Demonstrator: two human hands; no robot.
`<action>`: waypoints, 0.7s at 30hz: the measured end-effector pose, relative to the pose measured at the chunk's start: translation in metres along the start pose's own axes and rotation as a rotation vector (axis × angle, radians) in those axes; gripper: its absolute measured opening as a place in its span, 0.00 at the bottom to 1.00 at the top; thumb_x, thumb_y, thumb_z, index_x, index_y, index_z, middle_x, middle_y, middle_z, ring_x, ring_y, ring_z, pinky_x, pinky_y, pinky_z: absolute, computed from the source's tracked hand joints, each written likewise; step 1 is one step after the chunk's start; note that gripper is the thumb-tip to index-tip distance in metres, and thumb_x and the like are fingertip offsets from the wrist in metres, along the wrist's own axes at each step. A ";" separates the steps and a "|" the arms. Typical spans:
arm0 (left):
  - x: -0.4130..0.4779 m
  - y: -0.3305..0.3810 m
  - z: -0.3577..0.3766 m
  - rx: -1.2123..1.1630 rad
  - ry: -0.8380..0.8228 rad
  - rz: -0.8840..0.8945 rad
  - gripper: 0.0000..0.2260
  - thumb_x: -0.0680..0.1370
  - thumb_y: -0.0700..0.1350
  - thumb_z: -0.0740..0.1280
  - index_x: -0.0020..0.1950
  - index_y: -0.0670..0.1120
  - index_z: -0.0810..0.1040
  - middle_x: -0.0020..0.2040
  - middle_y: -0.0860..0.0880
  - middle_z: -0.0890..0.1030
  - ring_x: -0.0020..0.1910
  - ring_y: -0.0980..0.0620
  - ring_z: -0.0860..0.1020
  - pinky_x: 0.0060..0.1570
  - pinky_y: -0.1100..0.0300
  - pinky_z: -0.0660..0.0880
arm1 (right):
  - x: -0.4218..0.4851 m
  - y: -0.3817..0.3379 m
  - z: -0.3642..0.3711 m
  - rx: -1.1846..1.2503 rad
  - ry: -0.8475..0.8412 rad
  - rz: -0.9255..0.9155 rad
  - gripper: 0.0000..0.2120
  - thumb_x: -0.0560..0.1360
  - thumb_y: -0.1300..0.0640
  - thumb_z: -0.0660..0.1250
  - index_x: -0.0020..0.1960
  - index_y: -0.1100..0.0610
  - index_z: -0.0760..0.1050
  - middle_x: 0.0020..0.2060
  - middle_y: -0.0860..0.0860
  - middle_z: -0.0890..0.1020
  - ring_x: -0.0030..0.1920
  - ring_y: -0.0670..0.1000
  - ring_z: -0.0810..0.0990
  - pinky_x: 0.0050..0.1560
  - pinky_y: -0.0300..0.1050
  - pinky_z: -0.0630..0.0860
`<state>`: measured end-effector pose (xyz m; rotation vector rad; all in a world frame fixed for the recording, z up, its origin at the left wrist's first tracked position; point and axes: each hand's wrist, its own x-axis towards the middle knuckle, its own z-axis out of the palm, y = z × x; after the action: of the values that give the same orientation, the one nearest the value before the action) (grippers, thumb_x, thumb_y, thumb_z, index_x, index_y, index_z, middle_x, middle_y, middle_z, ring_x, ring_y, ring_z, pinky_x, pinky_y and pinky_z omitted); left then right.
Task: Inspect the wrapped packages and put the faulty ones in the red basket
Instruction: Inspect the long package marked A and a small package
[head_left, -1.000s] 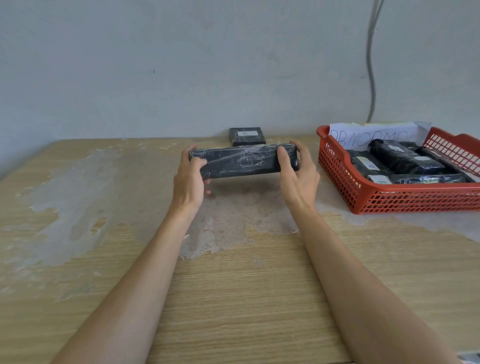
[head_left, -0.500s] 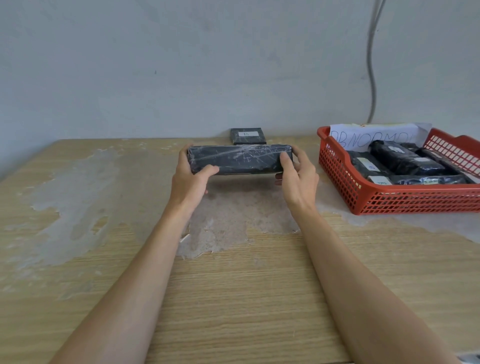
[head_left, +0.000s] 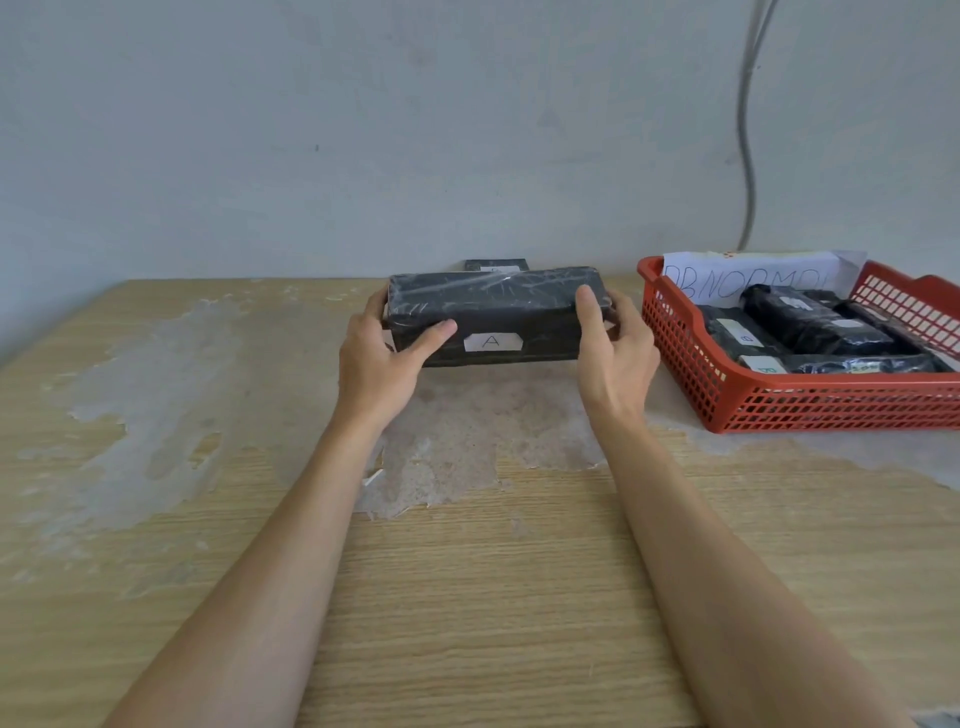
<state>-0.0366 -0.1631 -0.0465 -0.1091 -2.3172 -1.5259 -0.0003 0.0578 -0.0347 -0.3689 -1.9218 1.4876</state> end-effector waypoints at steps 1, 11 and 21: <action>0.000 0.000 0.001 -0.011 0.003 -0.008 0.32 0.68 0.73 0.72 0.67 0.58 0.78 0.60 0.51 0.82 0.58 0.51 0.82 0.62 0.49 0.80 | 0.000 0.001 0.000 -0.024 -0.003 -0.019 0.29 0.78 0.32 0.61 0.64 0.53 0.81 0.58 0.52 0.83 0.63 0.54 0.78 0.68 0.58 0.74; -0.017 0.022 0.019 -0.140 -0.089 -0.046 0.36 0.83 0.57 0.70 0.86 0.60 0.55 0.69 0.68 0.72 0.67 0.59 0.76 0.73 0.55 0.70 | 0.000 -0.003 0.000 0.139 -0.016 -0.120 0.23 0.76 0.44 0.77 0.66 0.47 0.73 0.58 0.42 0.81 0.61 0.43 0.80 0.62 0.38 0.76; -0.025 0.032 0.032 -0.316 -0.153 0.208 0.29 0.82 0.64 0.62 0.82 0.58 0.66 0.82 0.54 0.68 0.80 0.61 0.66 0.76 0.68 0.64 | -0.018 -0.003 0.022 -0.189 -0.078 -0.810 0.36 0.71 0.44 0.80 0.71 0.63 0.73 0.70 0.61 0.77 0.72 0.63 0.74 0.74 0.40 0.67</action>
<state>-0.0128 -0.1178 -0.0380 -0.5479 -2.0755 -1.8129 -0.0011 0.0302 -0.0407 0.3679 -1.9292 0.7941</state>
